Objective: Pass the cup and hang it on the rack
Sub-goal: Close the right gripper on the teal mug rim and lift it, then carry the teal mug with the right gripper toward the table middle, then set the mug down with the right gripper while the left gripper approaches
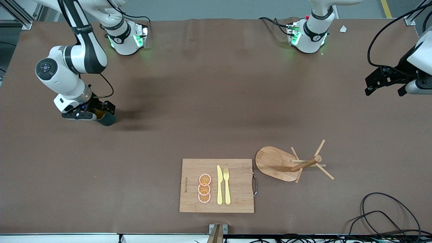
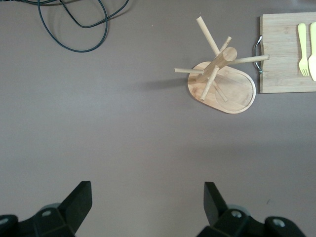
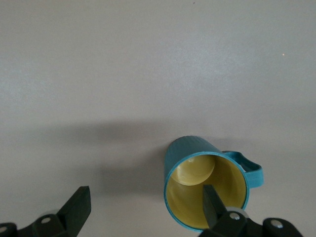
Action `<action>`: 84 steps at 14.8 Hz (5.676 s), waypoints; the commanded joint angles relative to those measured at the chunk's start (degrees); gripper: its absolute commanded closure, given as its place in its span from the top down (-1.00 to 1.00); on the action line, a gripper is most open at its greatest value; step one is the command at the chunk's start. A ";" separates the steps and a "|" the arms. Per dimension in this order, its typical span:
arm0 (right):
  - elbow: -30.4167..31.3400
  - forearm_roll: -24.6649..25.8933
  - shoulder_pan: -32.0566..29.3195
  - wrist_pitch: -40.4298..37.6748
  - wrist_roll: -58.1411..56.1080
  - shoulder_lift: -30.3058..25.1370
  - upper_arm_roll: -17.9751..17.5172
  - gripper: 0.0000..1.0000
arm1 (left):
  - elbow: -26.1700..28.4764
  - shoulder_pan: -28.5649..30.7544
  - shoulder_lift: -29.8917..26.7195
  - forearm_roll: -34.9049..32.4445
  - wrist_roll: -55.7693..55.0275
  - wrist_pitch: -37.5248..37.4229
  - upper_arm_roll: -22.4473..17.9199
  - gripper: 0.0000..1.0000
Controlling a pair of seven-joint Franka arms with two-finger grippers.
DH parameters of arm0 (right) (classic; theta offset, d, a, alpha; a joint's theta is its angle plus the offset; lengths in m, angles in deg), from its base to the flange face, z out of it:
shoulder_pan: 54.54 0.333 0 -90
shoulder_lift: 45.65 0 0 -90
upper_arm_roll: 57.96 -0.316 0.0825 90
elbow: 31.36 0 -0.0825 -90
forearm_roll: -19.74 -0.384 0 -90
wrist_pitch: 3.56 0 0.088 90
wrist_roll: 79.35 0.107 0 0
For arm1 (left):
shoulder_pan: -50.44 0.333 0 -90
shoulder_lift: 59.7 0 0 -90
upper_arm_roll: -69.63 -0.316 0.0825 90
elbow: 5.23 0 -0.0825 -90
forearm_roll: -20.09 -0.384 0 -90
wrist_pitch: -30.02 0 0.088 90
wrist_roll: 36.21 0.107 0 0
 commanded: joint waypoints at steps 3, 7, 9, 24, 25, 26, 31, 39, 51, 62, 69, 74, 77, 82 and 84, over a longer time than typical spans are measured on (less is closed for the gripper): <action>1.20 0.04 -1.18 2.86 0.34 2.30 -0.35 1.00 | -0.47 0.43 0.03 0.49 1.20 0.08 0.02 1.00; 1.20 0.04 -1.80 4.62 -0.28 3.45 -0.35 1.00 | -0.38 0.43 0.03 0.49 1.20 0.17 0.02 1.00; 1.28 0.12 -1.97 5.50 -0.54 4.59 -0.35 1.00 | -0.38 0.43 0.11 0.32 1.20 0.17 -0.07 1.00; 1.20 0.04 -7.07 7.97 -8.72 8.37 -0.53 0.40 | -0.29 1.66 0.47 0.49 0.32 -0.18 0.11 1.00; 1.20 0.04 -6.90 7.35 -8.45 8.29 -0.62 0.31 | -0.29 1.75 0.47 0.58 0.40 -0.18 0.11 1.00; 1.11 0.04 -6.63 6.83 -7.84 8.20 -0.62 0.18 | -0.29 1.75 0.47 0.58 0.49 -0.18 0.11 1.00; 0.58 0.04 -4.53 2.79 -1.61 7.41 -0.71 -0.93 | -0.47 1.75 0.47 0.32 1.37 -0.01 0.11 1.00; -4.77 -3.65 7.93 -11.26 20.41 1.87 -0.88 -0.99 | -0.55 1.57 0.55 0.41 3.39 -0.27 0.11 1.00; -36.82 -3.74 44.69 -14.98 84.68 20.56 -0.71 -0.99 | -0.73 1.84 1.34 0.58 2.96 -0.18 0.11 1.00; -59.44 -3.39 52.52 -14.89 97.43 41.93 -0.62 -0.99 | -0.99 3.85 2.05 0.58 3.39 -0.18 0.02 1.00; -64.11 -5.05 52.52 -14.71 102.90 46.34 -0.62 -0.99 | -1.08 4.03 2.66 0.14 2.87 0.43 0.11 1.00; -64.28 -4.97 52.78 -14.80 102.91 46.78 -0.53 -0.39 | -1.26 3.86 3.63 0.58 2.78 0.35 0.37 1.00; -64.20 -4.71 52.87 -15.24 102.82 46.69 -0.53 0.81 | -1.08 3.68 3.63 2.60 -0.81 -0.09 0.64 1.00; -64.28 -4.97 52.96 -17.00 102.99 45.82 -0.62 1.00 | -0.82 3.42 3.37 4.36 -12.13 -0.18 2.48 1.00; -64.28 -5.50 52.96 -17.09 103.08 44.15 -0.79 1.00 | -0.64 3.42 3.19 4.27 -17.67 -0.27 4.58 1.00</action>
